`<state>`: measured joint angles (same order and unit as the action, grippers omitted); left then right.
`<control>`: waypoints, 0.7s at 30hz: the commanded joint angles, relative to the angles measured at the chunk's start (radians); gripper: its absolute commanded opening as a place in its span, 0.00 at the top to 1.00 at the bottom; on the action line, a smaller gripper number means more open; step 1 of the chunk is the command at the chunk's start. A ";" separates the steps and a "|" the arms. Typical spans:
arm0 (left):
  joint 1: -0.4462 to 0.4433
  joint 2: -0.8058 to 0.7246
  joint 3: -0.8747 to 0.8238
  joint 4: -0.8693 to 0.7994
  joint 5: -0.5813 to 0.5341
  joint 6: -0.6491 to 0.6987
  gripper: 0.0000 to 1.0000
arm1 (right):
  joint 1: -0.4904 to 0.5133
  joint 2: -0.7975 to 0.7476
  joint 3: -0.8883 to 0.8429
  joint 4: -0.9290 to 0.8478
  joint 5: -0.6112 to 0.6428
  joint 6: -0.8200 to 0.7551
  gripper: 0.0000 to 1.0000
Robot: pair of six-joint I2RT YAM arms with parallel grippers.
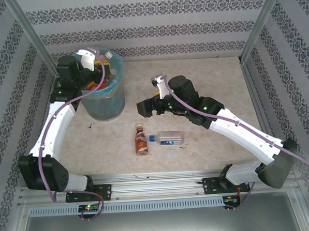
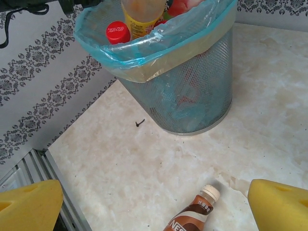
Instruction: Put the plastic bottles in the bin
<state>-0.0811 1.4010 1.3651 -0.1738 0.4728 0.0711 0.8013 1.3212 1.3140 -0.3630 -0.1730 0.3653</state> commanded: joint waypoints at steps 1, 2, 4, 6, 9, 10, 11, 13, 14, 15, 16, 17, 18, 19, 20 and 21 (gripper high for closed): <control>-0.074 0.039 0.030 -0.157 -0.039 0.080 0.55 | 0.003 0.006 0.029 0.015 -0.010 0.015 0.02; -0.089 0.046 0.035 -0.190 -0.061 0.111 0.51 | 0.003 0.005 0.026 0.015 -0.009 0.016 0.02; -0.097 0.056 0.036 -0.214 -0.111 0.126 0.50 | 0.003 0.006 0.024 0.013 -0.008 0.019 0.02; -0.097 0.054 0.034 -0.214 -0.151 0.120 0.50 | 0.003 0.007 0.022 0.015 -0.010 0.021 0.02; -0.098 0.036 0.036 -0.192 -0.184 0.122 0.51 | 0.003 0.011 0.026 0.015 -0.012 0.026 0.02; -0.097 0.031 0.041 -0.183 -0.191 0.120 0.52 | 0.003 0.013 0.027 0.015 -0.013 0.027 0.02; -0.095 0.023 0.043 -0.173 -0.198 0.114 0.52 | 0.004 0.015 0.028 0.016 -0.016 0.027 0.02; -0.092 0.013 0.051 -0.156 -0.203 0.096 0.52 | 0.003 0.018 0.029 0.016 -0.016 0.031 0.02; -0.091 0.008 0.056 -0.147 -0.202 0.084 0.51 | 0.003 0.020 0.028 0.017 -0.016 0.033 0.02; -0.088 0.005 0.062 -0.147 -0.198 0.073 0.51 | 0.004 0.021 0.027 0.019 -0.017 0.036 0.02; -0.087 0.002 0.074 -0.150 -0.189 0.061 0.51 | 0.004 0.023 0.025 0.020 -0.018 0.038 0.02; -0.087 -0.001 0.086 -0.154 -0.180 0.049 0.50 | 0.004 0.023 0.024 0.020 -0.017 0.040 0.02; -0.086 -0.005 0.099 -0.158 -0.163 0.033 0.49 | 0.004 0.025 0.024 0.020 -0.018 0.042 0.02; -0.085 -0.014 0.109 -0.157 -0.148 0.014 0.47 | 0.004 0.026 0.024 0.018 -0.018 0.044 0.02; -0.082 -0.020 0.118 -0.151 -0.139 -0.004 0.47 | 0.004 0.025 0.023 0.018 -0.017 0.046 0.02; -0.081 -0.031 0.127 -0.143 -0.134 -0.028 0.46 | 0.004 0.024 0.022 0.018 -0.015 0.047 0.02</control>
<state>-0.1745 1.4273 1.4406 -0.3328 0.3119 0.1131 0.8013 1.3430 1.3140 -0.3626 -0.1749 0.3946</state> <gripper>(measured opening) 0.534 0.982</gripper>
